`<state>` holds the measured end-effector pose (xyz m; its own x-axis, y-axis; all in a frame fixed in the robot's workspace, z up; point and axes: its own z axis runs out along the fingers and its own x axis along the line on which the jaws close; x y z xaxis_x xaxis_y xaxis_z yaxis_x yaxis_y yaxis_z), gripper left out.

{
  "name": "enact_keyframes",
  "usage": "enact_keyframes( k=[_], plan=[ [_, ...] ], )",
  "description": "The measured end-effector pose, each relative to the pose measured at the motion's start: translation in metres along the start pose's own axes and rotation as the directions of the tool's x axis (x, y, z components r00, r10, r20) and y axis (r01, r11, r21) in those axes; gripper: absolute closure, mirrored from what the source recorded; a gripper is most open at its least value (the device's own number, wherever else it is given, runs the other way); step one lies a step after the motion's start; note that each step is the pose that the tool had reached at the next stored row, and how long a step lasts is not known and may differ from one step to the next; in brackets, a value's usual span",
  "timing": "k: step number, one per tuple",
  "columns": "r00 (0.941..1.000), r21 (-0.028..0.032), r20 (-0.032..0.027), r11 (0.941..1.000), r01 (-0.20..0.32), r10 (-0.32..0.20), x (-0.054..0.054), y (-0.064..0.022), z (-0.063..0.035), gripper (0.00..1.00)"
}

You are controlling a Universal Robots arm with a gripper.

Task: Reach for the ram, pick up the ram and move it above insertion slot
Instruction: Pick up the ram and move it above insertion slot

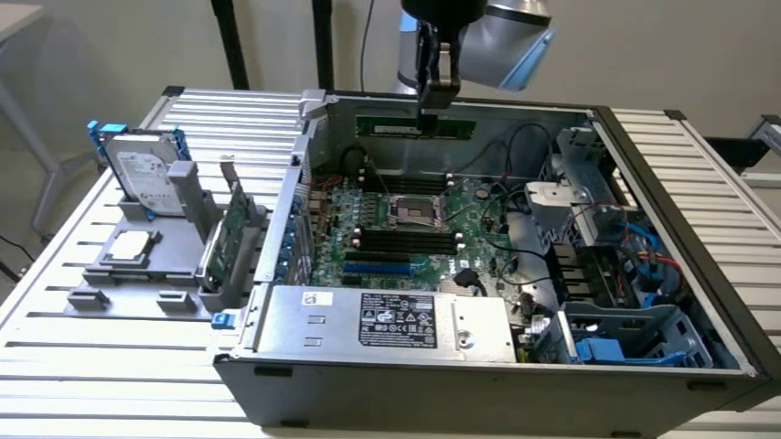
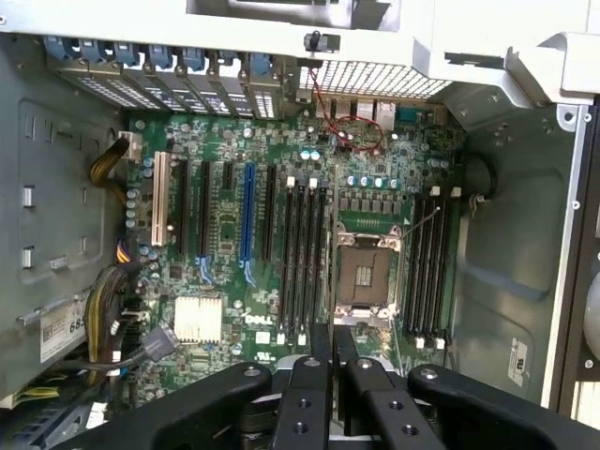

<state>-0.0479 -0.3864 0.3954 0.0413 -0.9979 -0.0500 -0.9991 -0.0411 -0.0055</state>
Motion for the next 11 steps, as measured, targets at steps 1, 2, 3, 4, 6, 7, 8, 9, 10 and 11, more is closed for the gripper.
enact_keyframes(
  k=[1,2,3,4,6,7,8,9,10,11],
  plan=[
    [1.0,0.0006,0.0006,1.0,-0.001,0.001,-0.0007,-0.0003,0.0004,0.87],
    [1.0,0.0012,0.0008,1.0,-0.002,0.002,-0.0016,-0.0003,0.0008,0.87],
    [1.0,0.0013,0.0007,1.0,-0.002,0.002,-0.0018,-0.0003,0.0008,0.87],
    [1.0,0.0011,0.0008,1.0,-0.002,0.002,-0.0018,-0.0005,0.0008,0.87],
    [1.0,0.001,0.0008,1.0,-0.002,0.002,-0.0018,-0.0005,0.0008,0.87],
    [1.0,0.001,0.0008,1.0,-0.002,0.002,-0.0018,-0.0005,0.0008,0.87],
    [1.0,0.001,0.0008,1.0,-0.002,0.002,-0.0018,-0.0005,0.0008,0.87],
    [1.0,0.001,0.0008,1.0,-0.002,0.002,-0.0018,-0.0005,0.0008,0.87],
    [1.0,0.001,0.0008,1.0,-0.002,0.002,-0.0018,-0.0005,0.0008,0.87],
    [1.0,0.001,0.0008,1.0,-0.002,0.002,-0.0018,-0.0005,0.0009,0.87]
  ],
)
